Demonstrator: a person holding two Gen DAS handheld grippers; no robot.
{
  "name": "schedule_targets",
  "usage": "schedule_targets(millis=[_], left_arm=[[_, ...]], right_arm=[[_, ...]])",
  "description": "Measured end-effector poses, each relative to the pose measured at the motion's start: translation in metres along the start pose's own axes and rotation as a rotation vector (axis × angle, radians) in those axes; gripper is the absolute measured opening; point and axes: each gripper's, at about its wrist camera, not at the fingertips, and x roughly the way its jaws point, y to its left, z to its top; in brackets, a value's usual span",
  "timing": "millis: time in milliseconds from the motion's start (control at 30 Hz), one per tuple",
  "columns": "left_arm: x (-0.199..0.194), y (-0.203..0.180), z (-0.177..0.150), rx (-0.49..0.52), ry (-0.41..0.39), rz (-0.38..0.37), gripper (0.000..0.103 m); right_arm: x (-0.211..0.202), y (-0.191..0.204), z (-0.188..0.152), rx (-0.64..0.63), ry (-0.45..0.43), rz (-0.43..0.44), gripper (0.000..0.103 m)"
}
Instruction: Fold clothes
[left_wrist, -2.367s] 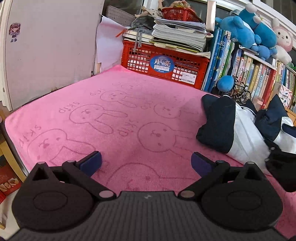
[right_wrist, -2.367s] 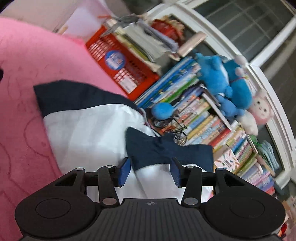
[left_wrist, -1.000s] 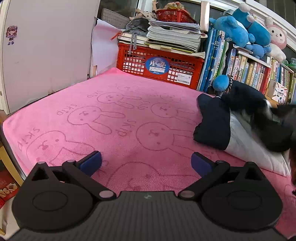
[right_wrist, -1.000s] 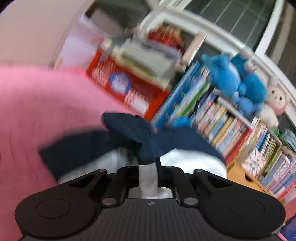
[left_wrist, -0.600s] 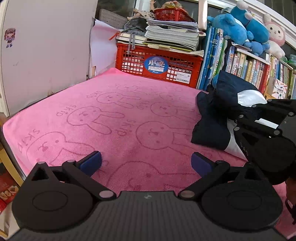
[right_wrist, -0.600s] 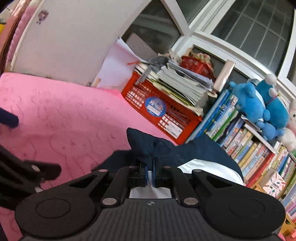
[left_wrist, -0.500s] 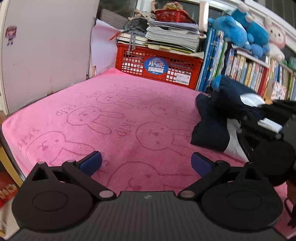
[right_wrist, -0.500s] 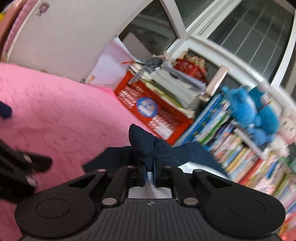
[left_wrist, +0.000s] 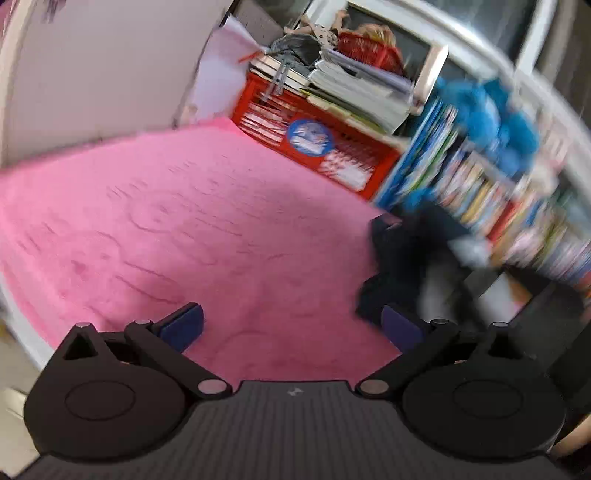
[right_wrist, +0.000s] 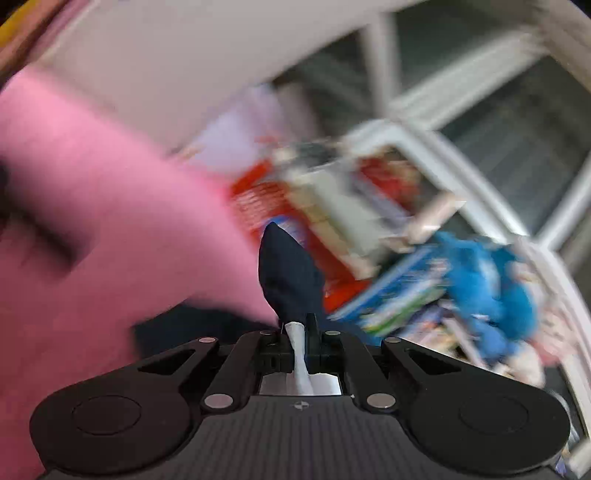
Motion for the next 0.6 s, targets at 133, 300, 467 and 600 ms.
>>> schedule_targets(millis=[133,300,467,600], left_arm=[[0.004,-0.011,0.018,0.015,-0.029,-0.083,0.103],[0.041,-0.055,0.032,0.176,-0.006,-0.068,0.103],[0.090,-0.086,0.019,0.366,0.103,0.183,0.103],[0.103,-0.084,0.004,0.423,0.122,0.215,0.103]], right_arm=[[0.000,0.020,-0.016,-0.046,0.021,0.039,0.006],[-0.003,0.021,-0.014,-0.059,0.011,0.069,0.007],[-0.011,0.025,-0.018,-0.102,0.009,0.084,0.012],[-0.024,0.005,-0.025,-0.026,0.037,0.032,0.058]])
